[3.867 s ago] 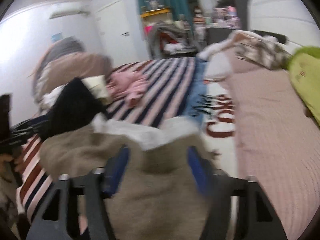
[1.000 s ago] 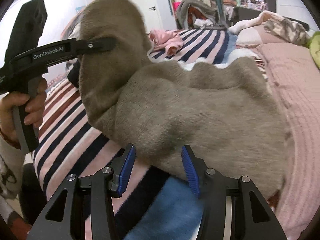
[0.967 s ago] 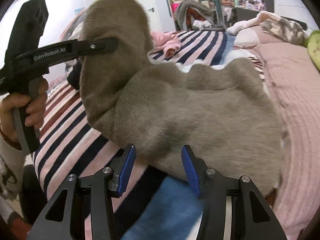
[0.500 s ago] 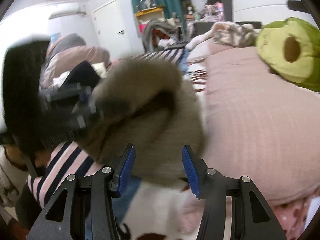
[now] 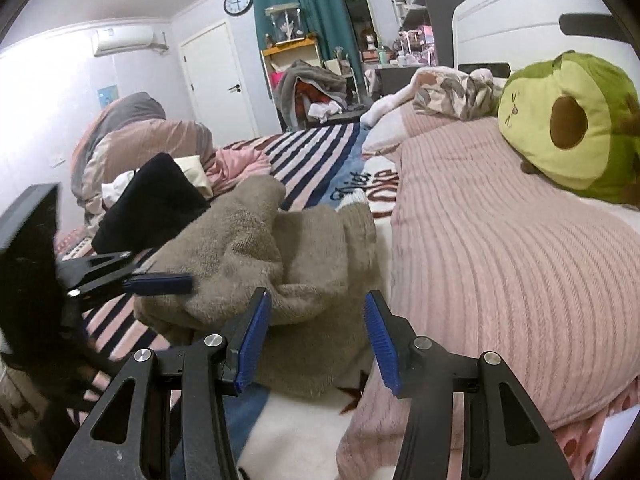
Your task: Fold small clothes
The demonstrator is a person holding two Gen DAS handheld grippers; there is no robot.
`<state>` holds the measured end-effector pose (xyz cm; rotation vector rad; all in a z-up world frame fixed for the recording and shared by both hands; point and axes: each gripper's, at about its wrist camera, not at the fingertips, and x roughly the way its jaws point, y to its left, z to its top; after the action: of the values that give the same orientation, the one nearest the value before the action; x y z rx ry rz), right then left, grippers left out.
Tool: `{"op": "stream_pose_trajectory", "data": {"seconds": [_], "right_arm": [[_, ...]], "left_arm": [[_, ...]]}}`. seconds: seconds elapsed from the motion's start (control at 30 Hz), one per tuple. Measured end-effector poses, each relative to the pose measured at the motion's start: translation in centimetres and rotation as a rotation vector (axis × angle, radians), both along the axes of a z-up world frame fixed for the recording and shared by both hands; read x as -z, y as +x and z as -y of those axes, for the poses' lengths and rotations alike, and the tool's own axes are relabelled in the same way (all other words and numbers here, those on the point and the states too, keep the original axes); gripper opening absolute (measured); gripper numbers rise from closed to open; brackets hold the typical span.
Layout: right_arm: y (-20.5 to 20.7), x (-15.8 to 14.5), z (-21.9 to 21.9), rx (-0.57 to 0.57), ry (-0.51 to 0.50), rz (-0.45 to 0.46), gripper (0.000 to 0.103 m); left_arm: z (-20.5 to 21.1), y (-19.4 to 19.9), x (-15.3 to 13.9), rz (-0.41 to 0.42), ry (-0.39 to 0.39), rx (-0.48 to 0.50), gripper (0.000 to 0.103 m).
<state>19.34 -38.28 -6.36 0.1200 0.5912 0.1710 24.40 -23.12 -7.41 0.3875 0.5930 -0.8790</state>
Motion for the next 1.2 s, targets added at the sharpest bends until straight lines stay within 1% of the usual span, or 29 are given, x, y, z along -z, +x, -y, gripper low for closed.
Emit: {"op": "stream_pose_trajectory", "data": {"seconds": [0.07,0.13,0.2,0.27,0.33,0.4,0.47,0.6,0.67,0.7,0.73,0.83,0.97,1.07,1.2], "right_arm": [[0.1,-0.3,0.0,-0.003,0.001,0.003,0.045],[0.7,-0.7,-0.5,-0.017,0.003,0.006,0.050],[1.8,-1.1,-1.3,-0.051,0.015,0.007,0.050],[3.2,-1.2,-2.3,-0.093,0.045,-0.010,0.054],[4.7,-1.0,-3.3,-0.134,0.075,-0.038,0.058],[6.2,-0.4,-4.4,-0.165,0.087,-0.076,0.061],[8.0,0.5,-5.1,-0.183,0.096,-0.127,0.061],[10.8,2.0,-5.0,-0.208,0.149,-0.203,0.060],[11.5,2.3,-4.8,-0.247,0.199,-0.221,0.046],[11.5,2.4,-4.9,-0.267,0.208,-0.224,0.028],[11.3,2.3,-5.0,-0.282,0.201,-0.220,0.023],[9.8,1.9,-5.3,-0.252,0.125,-0.171,0.017],[7.4,0.8,-3.7,-0.164,0.086,-0.115,0.016],[6.2,0.2,-2.1,-0.108,0.048,-0.109,0.015],[5.0,0.6,-0.5,-0.050,0.003,-0.142,0.015]], "left_arm": [[-2.3,-0.4,-1.0,-0.001,-0.031,-0.048,0.067],[-4.5,0.0,-1.6,-0.001,-0.051,-0.103,0.067],[-6.6,0.4,-2.0,0.013,-0.063,-0.158,0.068],[-8.4,1.0,-2.1,0.020,-0.066,-0.212,0.068],[-10.0,1.8,-1.9,-0.001,-0.085,-0.250,0.068],[-11.1,2.2,-1.5,-0.024,-0.103,-0.267,0.068],[-11.9,2.5,-0.9,-0.034,-0.112,-0.282,0.068],[-12.7,2.9,-0.3,-0.049,-0.127,-0.293,0.068],[-13.0,3.2,0.0,-0.056,-0.134,-0.299,0.068],[-12.9,3.3,0.0,-0.058,-0.136,-0.301,0.068],[-13.0,3.5,0.1,-0.063,-0.141,-0.304,0.068],[-12.9,3.8,0.2,-0.072,-0.149,-0.306,0.068],[-12.4,3.6,-0.3,-0.062,-0.151,-0.296,0.068],[-11.8,3.5,-0.7,-0.055,-0.157,-0.282,0.068],[-10.7,3.8,-0.9,-0.060,-0.156,-0.265,0.068]]}}
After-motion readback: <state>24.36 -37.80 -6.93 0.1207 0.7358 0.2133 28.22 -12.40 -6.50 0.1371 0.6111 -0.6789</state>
